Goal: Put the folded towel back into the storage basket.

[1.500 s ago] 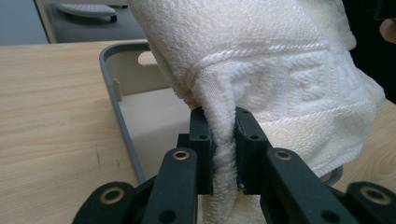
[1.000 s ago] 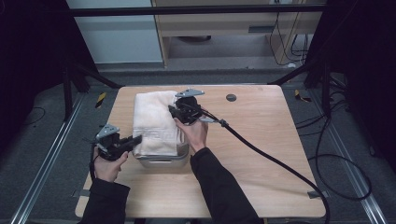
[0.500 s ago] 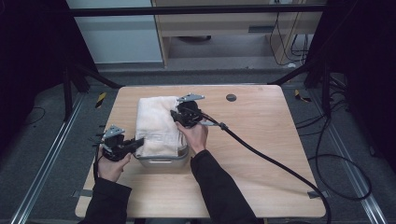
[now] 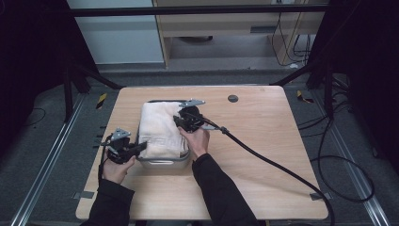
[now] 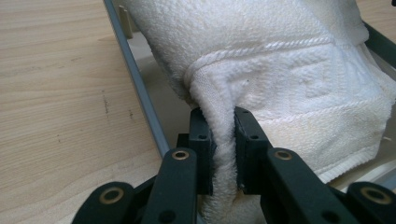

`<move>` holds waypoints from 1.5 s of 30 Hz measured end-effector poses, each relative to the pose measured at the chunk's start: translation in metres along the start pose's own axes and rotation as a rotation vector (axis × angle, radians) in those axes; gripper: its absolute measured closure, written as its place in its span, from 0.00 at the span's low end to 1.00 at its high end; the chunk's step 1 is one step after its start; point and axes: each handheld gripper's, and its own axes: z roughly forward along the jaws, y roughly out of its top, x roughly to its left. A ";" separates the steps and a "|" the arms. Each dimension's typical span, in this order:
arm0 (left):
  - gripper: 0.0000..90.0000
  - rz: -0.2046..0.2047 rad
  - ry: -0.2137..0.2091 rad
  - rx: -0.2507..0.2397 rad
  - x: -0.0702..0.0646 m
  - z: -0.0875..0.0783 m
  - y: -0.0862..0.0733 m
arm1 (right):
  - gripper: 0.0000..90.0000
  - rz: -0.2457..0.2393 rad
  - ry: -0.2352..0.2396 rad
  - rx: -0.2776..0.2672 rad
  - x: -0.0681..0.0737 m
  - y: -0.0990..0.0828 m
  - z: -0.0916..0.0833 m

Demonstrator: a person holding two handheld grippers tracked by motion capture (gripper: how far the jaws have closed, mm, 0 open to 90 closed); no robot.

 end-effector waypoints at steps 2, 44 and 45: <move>0.87 0.001 0.008 0.002 0.000 0.001 -0.001 | 0.76 -0.007 -0.004 0.001 0.000 -0.002 0.002; 0.54 0.026 0.011 -0.131 -0.007 -0.022 0.011 | 0.64 -0.109 -0.016 -0.030 -0.009 -0.001 -0.032; 0.53 0.034 0.005 -0.137 -0.008 -0.023 0.011 | 0.63 -0.110 -0.014 -0.035 -0.011 -0.001 -0.036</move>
